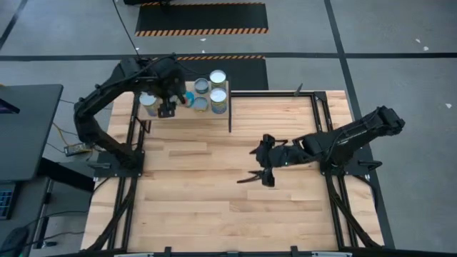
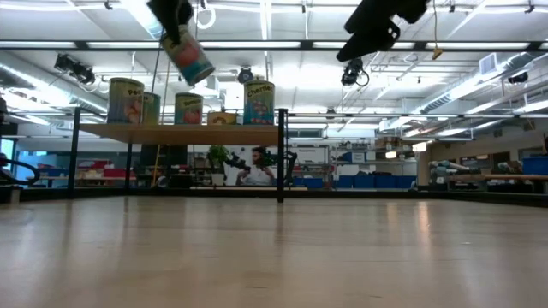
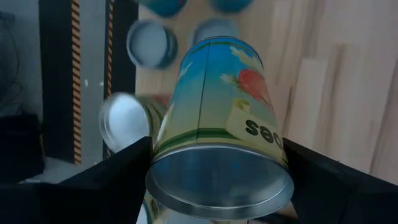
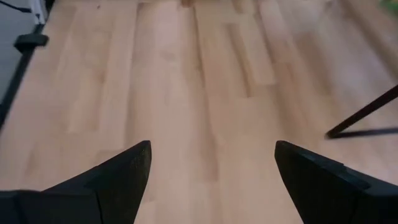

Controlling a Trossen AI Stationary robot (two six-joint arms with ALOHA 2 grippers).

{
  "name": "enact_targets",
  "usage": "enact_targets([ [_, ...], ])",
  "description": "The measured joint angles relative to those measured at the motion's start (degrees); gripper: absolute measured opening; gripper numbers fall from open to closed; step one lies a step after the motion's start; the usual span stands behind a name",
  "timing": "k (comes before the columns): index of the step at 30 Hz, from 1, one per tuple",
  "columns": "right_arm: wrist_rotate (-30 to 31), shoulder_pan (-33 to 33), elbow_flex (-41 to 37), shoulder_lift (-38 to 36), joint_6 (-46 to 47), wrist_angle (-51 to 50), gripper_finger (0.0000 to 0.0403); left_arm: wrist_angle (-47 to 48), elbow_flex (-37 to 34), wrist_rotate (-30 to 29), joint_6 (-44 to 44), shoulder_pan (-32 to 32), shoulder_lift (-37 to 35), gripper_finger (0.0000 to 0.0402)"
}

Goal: Pick and place cans onto a shelf
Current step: Put the canned tomatoes aligned with the other canned tomatoes on the shelf

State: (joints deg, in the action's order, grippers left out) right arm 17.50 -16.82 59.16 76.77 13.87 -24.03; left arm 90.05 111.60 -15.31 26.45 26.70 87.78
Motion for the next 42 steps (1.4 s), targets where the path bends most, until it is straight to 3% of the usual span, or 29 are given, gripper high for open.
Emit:
enact_targets([
  [5, -0.1, 4.3, 0.0, -1.1, -5.1, 0.4, 0.0349, 0.0, -9.2, 0.1, 0.6, 2.3, -3.8, 0.0316],
  [12, -0.1, 8.1, 0.0, -1.1, -7.7, 0.4, 0.0349, 0.0, -18.4, -4.4, 3.5, 0.7, -4.4, 0.0317],
  [19, -1.1, 8.4, 0.0, -1.1, -10.0, 0.4, 0.0349, 0.0, -21.2, -9.8, 4.0, 0.4, -3.8, 0.0321],
  [42, -1.1, 8.4, 0.0, -1.0, -10.7, 1.8, 0.0349, -3.3, -22.1, -9.5, 4.2, -0.2, -3.8, 0.0334],
])
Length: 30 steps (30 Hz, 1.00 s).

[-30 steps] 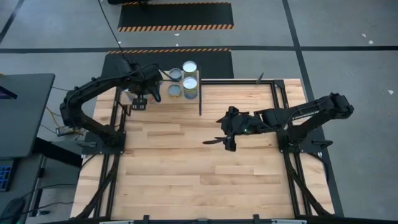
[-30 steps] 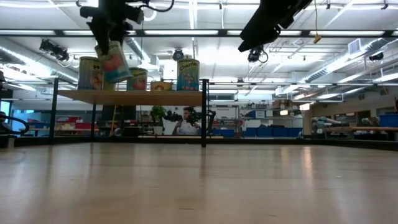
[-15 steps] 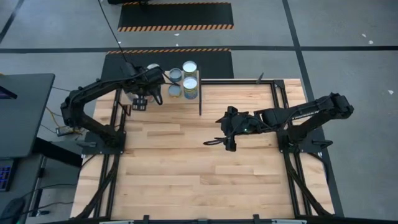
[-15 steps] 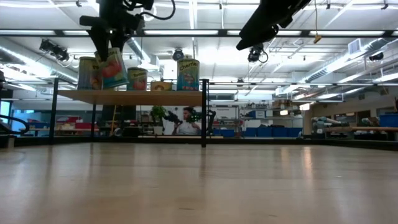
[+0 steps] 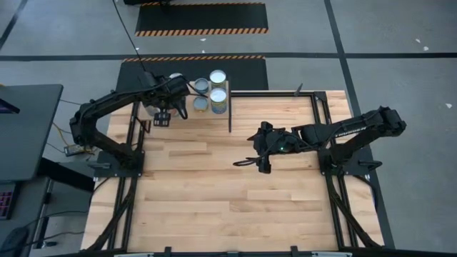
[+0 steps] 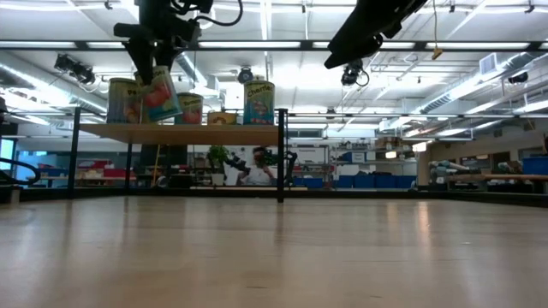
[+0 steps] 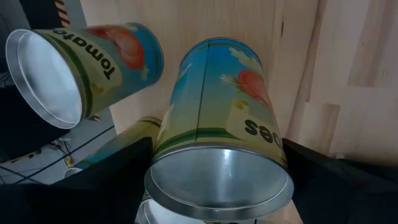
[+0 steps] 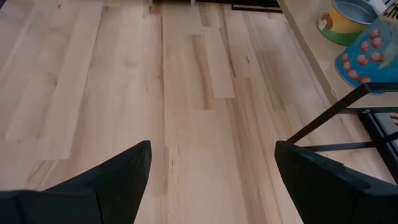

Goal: Pick and place cans onto a shelf
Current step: Put the canned tomatoes aligned with the other canned tomatoes on the shelf

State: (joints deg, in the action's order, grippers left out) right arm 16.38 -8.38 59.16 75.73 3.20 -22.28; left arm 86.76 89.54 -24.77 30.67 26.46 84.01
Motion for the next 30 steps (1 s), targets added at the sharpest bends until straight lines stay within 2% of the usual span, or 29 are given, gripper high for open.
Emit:
enact_targets([
  [14, 0.0, 0.0, 0.0, 0.0, 0.0, 0.8, 0.0349, -1.7, 0.0, 1.1, 0.8, 0.3, 0.8, 0.0345],
  [19, 0.0, 0.0, 0.0, 0.0, 0.0, 0.8, 0.0349, -2.4, 0.0, -0.3, 0.4, -0.4, 1.6, 0.0346],
  [25, 0.0, 0.0, 0.0, 0.0, 0.0, 0.8, 0.0349, -3.0, 0.0, 1.3, -2.0, 0.7, 1.6, 0.0347],
  [30, 0.0, 0.0, 0.0, 0.0, -0.3, 0.7, 0.0349, -5.3, 0.0, 0.4, -3.2, 0.8, 1.6, 0.0352],
])
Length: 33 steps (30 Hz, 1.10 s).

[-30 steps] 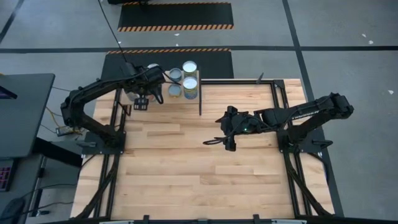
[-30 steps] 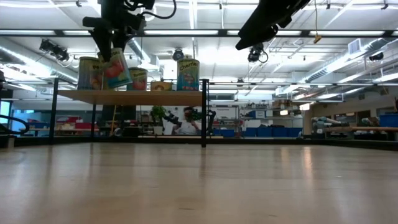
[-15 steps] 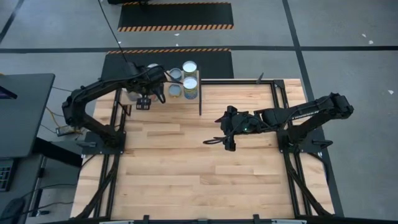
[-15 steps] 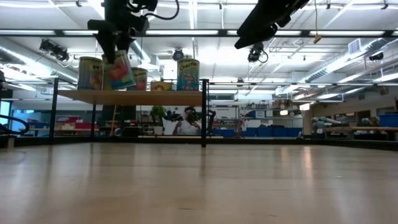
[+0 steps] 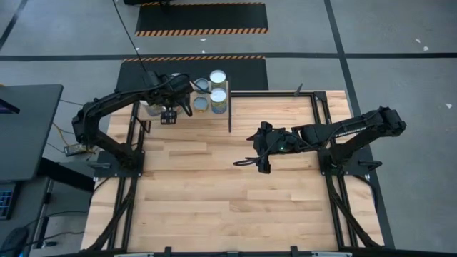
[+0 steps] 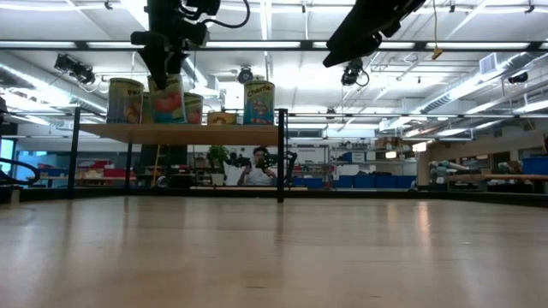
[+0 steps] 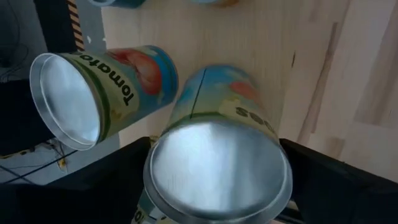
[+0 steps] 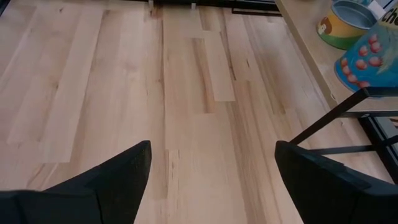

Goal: Pick and place cans onto a shelf
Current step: Put the canned tomatoes aligned with the other canned tomatoes on the shelf

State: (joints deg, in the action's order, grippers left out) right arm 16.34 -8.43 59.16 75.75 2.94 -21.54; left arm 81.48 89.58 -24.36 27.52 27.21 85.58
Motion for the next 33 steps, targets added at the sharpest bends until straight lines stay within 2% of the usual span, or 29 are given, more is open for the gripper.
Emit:
enact_targets([
  [10, 0.0, 0.0, 0.0, 0.0, -0.1, -0.5, 0.0351, -2.4, 0.0, -0.5, 3.7, -0.1, 0.0, 0.0353],
  [18, 0.0, 0.0, 0.0, 0.0, -0.1, -0.4, 0.035, -3.2, 0.0, 5.0, 6.6, -0.1, 0.0, 0.0353],
  [26, 0.0, 0.0, 0.0, 0.0, -0.2, -0.4, 0.035, -3.7, 0.0, 4.1, 10.2, -0.1, 0.0, 0.0348],
  [29, 0.0, 0.0, 0.0, 0.0, -0.1, -0.4, 0.035, -3.6, 0.0, 1.7, 8.5, -0.1, 0.0, 0.0348],
  [33, 0.0, 0.0, 0.0, 0.0, -0.2, -0.4, 0.035, -3.1, 0.0, 1.5, 6.4, -0.1, 0.0, 0.0348],
])
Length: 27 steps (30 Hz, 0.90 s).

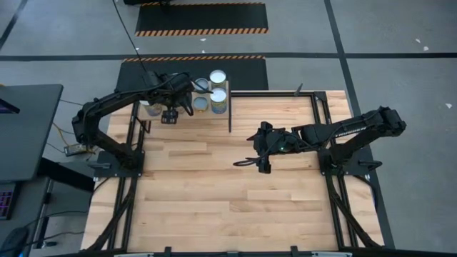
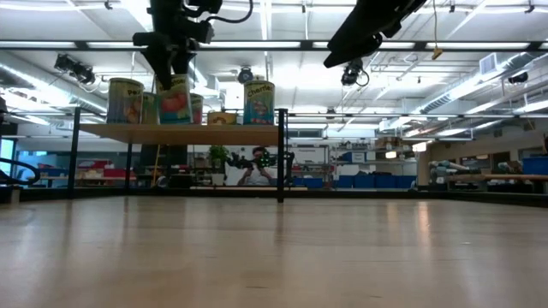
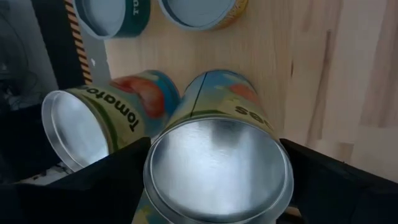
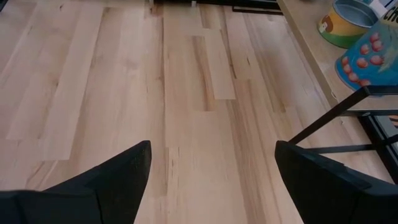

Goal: Pick and place cans onto a shelf
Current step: Put the canned tomatoes aligned with the other canned tomatoes on the shelf

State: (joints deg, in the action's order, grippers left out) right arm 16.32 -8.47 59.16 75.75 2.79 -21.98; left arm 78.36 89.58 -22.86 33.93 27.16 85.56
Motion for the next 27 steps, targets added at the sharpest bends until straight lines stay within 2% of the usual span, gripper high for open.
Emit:
enact_targets([
  [16, 0.0, 0.0, 0.0, 0.0, 0.0, 0.0, 0.035, 0.3, 0.0, -1.4, -0.8, -0.1, 0.0, 0.0353],
  [23, 0.0, 0.0, 0.0, 0.0, 0.0, 0.0, 0.035, -0.2, 0.0, 3.4, -0.7, 0.4, 0.0, 0.0348],
  [27, 0.0, -0.1, 0.0, 0.0, 0.2, 0.0, 0.035, -0.6, 0.0, 3.2, -0.5, 1.4, 0.0, 0.0335],
])
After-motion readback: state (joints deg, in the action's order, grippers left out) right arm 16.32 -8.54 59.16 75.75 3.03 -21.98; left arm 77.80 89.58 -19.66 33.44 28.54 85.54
